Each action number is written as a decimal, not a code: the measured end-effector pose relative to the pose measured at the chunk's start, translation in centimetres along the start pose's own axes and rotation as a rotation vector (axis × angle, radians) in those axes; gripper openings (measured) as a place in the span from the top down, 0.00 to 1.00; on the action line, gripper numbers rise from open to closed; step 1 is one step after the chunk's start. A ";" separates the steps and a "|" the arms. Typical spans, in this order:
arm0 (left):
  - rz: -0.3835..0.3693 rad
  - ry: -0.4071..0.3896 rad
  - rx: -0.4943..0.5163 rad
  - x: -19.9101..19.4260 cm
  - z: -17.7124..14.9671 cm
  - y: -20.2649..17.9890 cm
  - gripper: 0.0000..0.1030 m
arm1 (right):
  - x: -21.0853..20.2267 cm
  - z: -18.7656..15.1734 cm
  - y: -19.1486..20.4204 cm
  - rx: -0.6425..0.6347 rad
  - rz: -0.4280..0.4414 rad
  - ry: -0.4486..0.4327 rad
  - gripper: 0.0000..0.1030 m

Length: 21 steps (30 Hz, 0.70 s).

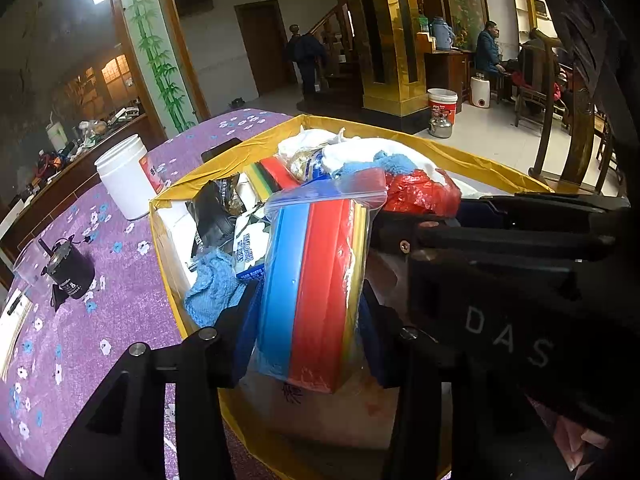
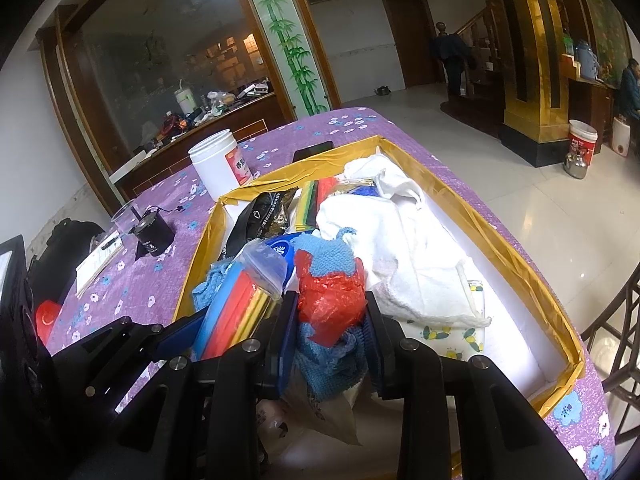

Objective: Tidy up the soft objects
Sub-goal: 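Lower both items into the box and open both tools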

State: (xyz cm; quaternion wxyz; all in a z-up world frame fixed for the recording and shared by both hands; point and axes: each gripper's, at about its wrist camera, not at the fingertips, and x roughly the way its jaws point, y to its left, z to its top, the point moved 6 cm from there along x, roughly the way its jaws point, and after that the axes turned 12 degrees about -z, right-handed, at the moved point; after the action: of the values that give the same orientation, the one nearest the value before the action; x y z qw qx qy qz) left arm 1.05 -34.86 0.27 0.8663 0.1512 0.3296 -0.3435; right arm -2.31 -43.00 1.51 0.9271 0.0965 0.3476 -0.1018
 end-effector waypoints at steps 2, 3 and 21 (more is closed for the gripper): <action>0.001 0.000 0.000 0.0 0.0 0.0 0.57 | 0.0 0.0 0.0 -0.004 -0.001 0.000 0.67; 0.002 0.000 0.001 0.0 0.0 0.0 0.56 | 0.0 0.0 0.1 -0.005 -0.001 -0.001 0.67; 0.010 -0.011 -0.003 -0.2 0.0 0.5 0.37 | -0.9 0.0 0.0 -0.034 -0.011 -0.024 0.58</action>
State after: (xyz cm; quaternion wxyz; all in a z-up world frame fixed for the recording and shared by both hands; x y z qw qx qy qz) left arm 1.27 -34.46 0.45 0.8702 0.1495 0.3245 -0.3394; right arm -2.95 -42.87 2.11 0.9322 0.0775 0.3386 -0.1019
